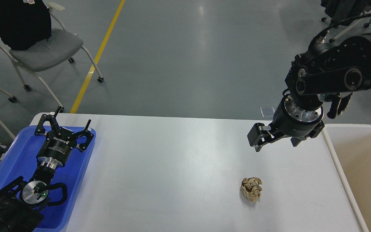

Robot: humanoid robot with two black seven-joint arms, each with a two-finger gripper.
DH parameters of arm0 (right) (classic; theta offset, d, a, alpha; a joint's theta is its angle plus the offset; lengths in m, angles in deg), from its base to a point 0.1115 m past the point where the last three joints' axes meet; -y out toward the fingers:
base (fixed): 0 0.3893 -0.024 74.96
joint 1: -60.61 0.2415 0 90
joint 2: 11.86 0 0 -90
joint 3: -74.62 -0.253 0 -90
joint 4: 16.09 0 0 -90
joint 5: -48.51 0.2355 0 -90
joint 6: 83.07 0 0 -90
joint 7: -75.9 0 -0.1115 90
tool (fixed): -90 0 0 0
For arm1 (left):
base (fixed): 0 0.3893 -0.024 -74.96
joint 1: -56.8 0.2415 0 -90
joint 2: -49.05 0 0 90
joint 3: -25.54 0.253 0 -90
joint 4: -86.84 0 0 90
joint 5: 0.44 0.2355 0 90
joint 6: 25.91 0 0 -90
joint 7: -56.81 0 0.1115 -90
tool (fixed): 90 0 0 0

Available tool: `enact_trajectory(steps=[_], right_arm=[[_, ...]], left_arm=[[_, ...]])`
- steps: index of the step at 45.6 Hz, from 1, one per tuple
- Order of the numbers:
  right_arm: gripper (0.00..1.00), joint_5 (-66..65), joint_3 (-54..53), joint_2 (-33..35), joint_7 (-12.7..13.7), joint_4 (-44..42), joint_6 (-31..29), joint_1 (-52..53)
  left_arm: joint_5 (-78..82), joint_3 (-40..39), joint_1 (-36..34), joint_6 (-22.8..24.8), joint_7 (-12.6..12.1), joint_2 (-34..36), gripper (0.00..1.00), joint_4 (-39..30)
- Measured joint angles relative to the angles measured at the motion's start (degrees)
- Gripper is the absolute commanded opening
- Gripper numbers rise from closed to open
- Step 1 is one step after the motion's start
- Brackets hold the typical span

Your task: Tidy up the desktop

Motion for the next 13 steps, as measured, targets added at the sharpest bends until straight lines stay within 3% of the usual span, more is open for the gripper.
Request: enact_trajectory(steps=[13], right_arm=[[1.00, -0.87, 0.69, 0.10, -0.04, 0.26, -0.58, 0.34]], left_arm=[[0.00, -0.01, 0.01, -0.02, 0.00, 0.00, 0.99, 0.00]])
